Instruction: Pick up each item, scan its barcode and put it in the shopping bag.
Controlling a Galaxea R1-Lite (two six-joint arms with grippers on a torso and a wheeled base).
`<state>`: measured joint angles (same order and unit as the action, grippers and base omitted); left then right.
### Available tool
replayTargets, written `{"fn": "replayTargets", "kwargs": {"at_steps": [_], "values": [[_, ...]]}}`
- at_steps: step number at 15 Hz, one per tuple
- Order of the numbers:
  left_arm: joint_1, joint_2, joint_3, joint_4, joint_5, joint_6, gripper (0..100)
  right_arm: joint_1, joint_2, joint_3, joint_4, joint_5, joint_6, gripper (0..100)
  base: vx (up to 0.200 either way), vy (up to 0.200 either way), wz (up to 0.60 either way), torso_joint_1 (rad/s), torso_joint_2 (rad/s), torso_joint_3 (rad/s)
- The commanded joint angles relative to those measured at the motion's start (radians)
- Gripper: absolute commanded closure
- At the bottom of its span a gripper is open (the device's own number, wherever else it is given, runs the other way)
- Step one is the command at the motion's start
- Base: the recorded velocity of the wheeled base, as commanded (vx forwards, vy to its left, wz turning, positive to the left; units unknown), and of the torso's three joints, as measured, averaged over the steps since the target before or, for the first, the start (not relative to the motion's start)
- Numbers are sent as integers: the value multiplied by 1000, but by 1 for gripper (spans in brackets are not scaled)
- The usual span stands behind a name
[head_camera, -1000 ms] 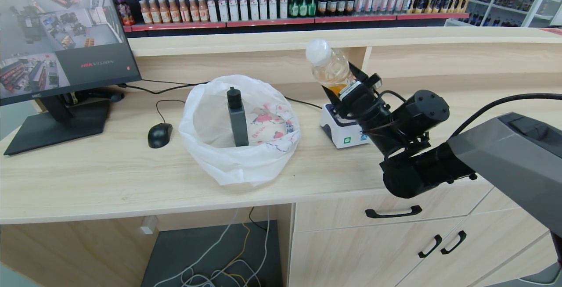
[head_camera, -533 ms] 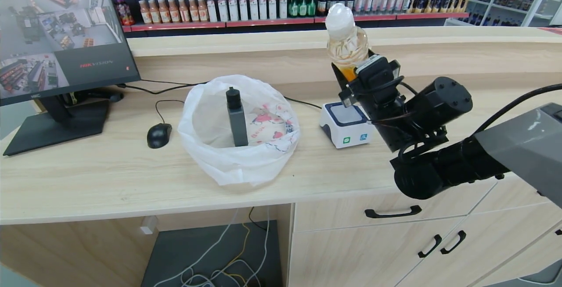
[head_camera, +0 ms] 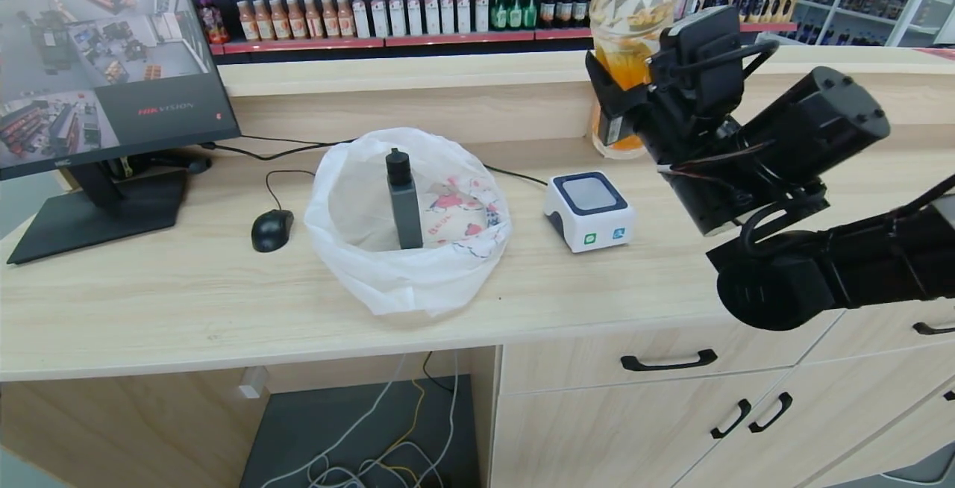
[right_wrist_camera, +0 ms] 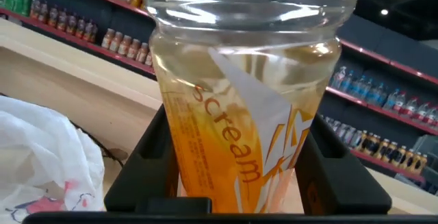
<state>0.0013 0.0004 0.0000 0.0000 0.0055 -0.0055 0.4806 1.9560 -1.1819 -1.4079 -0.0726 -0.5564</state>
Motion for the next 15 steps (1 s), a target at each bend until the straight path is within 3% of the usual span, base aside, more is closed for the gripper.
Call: {"fn": "replayTargets", "kwargs": {"at_steps": [1, 5, 10, 15], "values": [[0, 0, 0, 0, 1, -1, 0, 1, -63, 21, 23, -6, 21, 100, 0, 0, 0, 0, 0, 0], [0, 0, 0, 0, 1, 1, 0, 19, -101, 102, 60, -36, 200, 100, 0, 0, 0, 0, 0, 0], [-1, 0, 0, 2, 1, 1, 0, 19, -106, 131, 61, -35, 274, 100, 0, 0, 0, 0, 0, 0], [-1, 0, 0, 0, 1, -1, 0, 23, -95, 117, 70, -39, 429, 100, 0, 0, 0, 0, 0, 0]]}}
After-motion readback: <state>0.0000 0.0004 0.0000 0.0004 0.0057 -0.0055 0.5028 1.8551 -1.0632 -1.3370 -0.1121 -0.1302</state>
